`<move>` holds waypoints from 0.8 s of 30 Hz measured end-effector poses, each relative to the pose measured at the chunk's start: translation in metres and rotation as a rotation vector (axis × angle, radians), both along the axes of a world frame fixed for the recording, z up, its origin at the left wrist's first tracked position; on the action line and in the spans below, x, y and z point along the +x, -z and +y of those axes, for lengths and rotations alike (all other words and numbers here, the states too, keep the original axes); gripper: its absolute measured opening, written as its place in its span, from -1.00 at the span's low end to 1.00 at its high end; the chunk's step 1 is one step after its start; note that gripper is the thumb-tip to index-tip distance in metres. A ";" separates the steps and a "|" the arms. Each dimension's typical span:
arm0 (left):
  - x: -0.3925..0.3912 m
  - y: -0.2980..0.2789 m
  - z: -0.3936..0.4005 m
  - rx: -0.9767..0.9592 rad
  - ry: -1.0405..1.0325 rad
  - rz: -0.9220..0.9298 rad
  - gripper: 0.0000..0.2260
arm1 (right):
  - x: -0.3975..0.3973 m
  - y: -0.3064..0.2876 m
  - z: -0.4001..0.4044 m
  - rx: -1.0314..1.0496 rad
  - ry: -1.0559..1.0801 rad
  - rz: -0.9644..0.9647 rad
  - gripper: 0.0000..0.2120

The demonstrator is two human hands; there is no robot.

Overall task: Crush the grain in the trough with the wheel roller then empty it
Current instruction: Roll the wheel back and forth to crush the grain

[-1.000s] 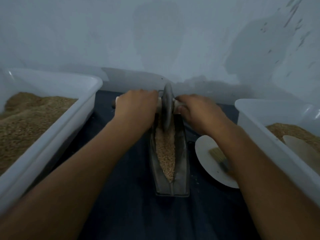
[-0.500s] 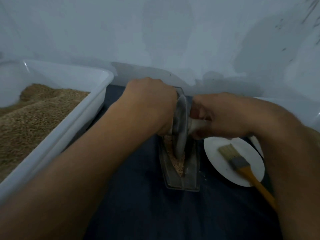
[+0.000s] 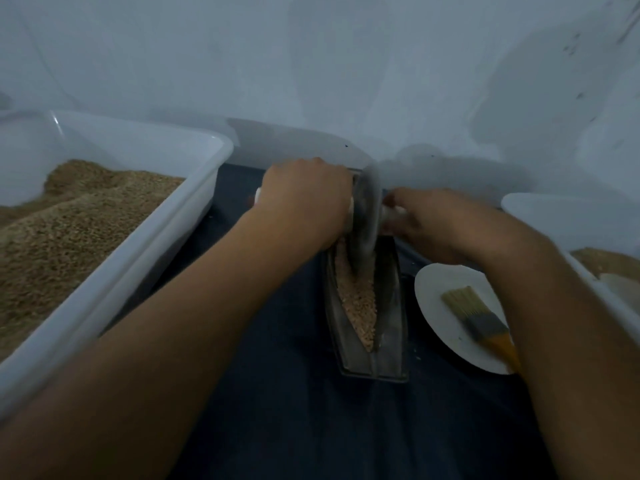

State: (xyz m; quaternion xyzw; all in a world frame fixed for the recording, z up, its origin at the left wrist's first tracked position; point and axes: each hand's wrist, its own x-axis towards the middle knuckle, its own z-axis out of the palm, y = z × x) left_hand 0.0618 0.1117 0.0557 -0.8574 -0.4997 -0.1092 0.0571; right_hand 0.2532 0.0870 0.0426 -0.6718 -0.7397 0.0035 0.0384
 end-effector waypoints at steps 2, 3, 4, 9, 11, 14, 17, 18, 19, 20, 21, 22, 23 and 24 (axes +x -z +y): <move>0.003 0.010 0.008 0.043 -0.020 -0.044 -0.82 | 0.004 0.011 0.009 0.085 0.025 -0.006 -0.70; 0.005 0.014 0.011 0.077 -0.020 -0.052 -0.81 | 0.005 0.015 0.012 0.148 0.032 -0.005 -0.70; 0.006 0.019 0.014 0.111 -0.020 -0.056 -0.82 | 0.006 0.018 0.015 0.219 0.035 -0.001 -0.70; 0.006 0.030 0.019 0.165 -0.029 -0.059 -0.81 | 0.003 0.022 0.022 0.383 0.000 -0.027 -0.69; 0.004 0.026 0.019 0.137 -0.020 -0.037 -0.81 | 0.006 0.018 0.020 0.323 -0.007 -0.011 -0.72; -0.001 0.015 0.014 0.041 0.004 -0.016 -0.77 | 0.009 0.006 0.008 0.163 -0.039 0.029 -0.74; -0.004 0.003 0.003 -0.039 0.062 0.022 -0.79 | 0.005 -0.009 -0.006 0.046 -0.060 0.081 -0.80; -0.005 -0.002 -0.002 -0.051 0.082 0.049 -0.80 | 0.001 -0.013 -0.011 0.019 -0.070 0.071 -0.75; -0.006 -0.007 -0.007 -0.061 0.098 0.084 -0.78 | -0.002 -0.017 -0.015 -0.006 -0.078 0.047 -0.72; -0.006 -0.012 -0.013 -0.070 0.110 0.120 -0.76 | -0.005 -0.021 -0.019 -0.033 -0.083 0.010 -0.72; -0.007 -0.018 -0.018 -0.081 0.118 0.155 -0.76 | -0.007 -0.026 -0.024 -0.054 -0.088 -0.029 -0.73; -0.008 -0.022 -0.022 -0.095 0.122 0.190 -0.74 | -0.009 -0.030 -0.030 -0.070 -0.091 -0.064 -0.71; -0.009 -0.027 -0.026 -0.116 0.119 0.220 -0.73 | -0.012 -0.035 -0.036 -0.079 -0.094 -0.085 -0.67; -0.010 -0.030 -0.029 -0.143 0.111 0.241 -0.70 | -0.015 -0.038 -0.041 -0.092 -0.097 -0.090 -0.65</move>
